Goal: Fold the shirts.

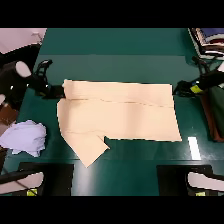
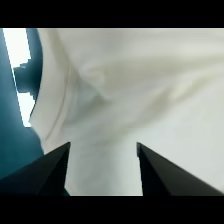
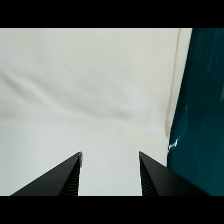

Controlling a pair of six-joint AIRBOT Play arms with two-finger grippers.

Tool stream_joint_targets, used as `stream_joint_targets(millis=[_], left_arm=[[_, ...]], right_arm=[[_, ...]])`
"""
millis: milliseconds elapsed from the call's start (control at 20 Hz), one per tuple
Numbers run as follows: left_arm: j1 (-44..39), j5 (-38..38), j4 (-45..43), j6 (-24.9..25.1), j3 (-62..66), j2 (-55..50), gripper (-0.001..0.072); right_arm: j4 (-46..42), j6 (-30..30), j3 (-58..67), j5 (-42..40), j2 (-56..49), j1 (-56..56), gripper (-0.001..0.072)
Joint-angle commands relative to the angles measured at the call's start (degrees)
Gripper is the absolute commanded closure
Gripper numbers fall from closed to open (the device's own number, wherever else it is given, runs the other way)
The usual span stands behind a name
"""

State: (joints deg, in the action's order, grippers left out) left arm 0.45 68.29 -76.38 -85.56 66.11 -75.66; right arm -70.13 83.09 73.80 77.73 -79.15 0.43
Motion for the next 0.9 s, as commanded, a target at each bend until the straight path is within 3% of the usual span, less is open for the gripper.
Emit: stream_joint_targets(millis=[0,250,400,850], left_arm=[[0.0,4.0,-1.9,-2.4,-14.3,13.0,0.0207],[0.0,4.7,5.6,-8.1,-34.9,29.0,0.0207],[0.0,4.2,9.8,-8.1,-40.4,29.9,0.0207],[-0.1,-8.3,19.1,-7.0,-45.8,29.9,0.0207]], right_arm=[[0.1,-0.3,-7.2,1.7,9.3,-3.1,0.0298],[0.2,-0.3,-14.9,-2.0,18.3,-4.9,0.0299],[0.2,-0.3,-15.7,-2.3,20.5,-4.9,0.0301],[0.1,-0.3,-15.7,-2.8,21.4,-3.0,0.0303]])
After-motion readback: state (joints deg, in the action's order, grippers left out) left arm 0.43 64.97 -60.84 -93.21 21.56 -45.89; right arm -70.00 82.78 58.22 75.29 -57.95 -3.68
